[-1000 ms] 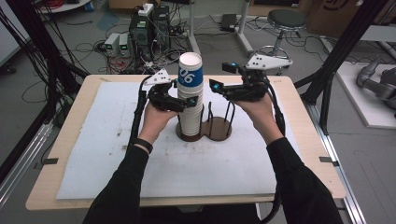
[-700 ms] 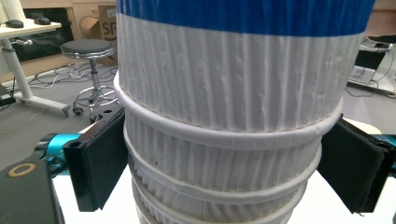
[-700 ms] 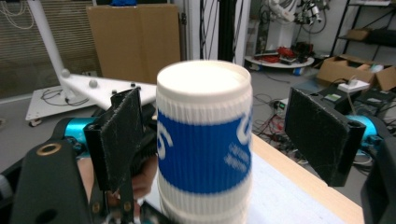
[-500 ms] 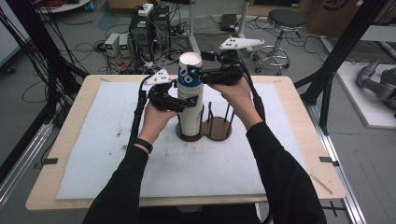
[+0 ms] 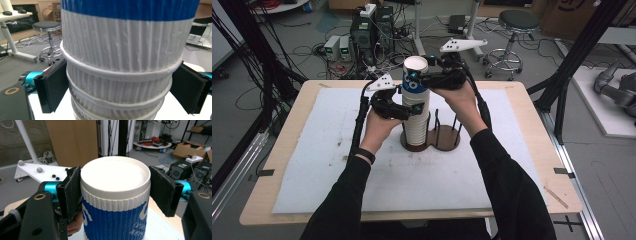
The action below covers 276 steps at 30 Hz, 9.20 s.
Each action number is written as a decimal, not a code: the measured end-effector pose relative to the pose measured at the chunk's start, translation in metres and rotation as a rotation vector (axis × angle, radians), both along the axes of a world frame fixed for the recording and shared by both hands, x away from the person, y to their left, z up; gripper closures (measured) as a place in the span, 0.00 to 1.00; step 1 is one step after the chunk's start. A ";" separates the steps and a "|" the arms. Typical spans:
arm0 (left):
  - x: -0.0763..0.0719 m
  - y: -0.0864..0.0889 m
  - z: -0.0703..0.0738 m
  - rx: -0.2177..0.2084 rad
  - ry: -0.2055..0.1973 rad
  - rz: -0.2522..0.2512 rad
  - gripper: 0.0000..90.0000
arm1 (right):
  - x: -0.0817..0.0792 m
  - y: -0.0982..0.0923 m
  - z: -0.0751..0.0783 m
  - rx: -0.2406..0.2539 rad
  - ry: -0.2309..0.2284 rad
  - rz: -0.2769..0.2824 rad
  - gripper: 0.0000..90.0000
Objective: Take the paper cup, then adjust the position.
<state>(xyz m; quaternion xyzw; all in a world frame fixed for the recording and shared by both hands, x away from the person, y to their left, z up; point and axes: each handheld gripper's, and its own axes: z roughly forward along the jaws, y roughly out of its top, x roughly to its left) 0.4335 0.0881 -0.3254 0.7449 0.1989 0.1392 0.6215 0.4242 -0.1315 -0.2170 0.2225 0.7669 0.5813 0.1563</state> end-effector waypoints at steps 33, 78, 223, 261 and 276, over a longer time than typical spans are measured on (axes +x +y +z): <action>0.001 -0.001 0.001 0.001 0.002 0.000 0.12 | -0.044 -0.028 0.069 0.211 -0.221 0.031 0.34; 0.002 -0.001 0.002 0.012 0.000 0.009 0.12 | -0.119 -0.109 -0.070 0.121 -0.091 0.083 0.34; -0.144 -0.008 -0.075 0.013 0.043 -0.244 0.08 | -0.126 -0.099 -0.135 0.091 0.054 0.217 0.34; -0.141 -0.041 -0.082 0.071 0.068 -0.389 0.21 | -0.136 -0.066 -0.143 0.082 0.085 0.359 0.34; -0.136 -0.035 -0.059 0.329 0.070 -0.381 0.25 | -0.132 -0.073 -0.129 -0.045 0.125 0.373 0.22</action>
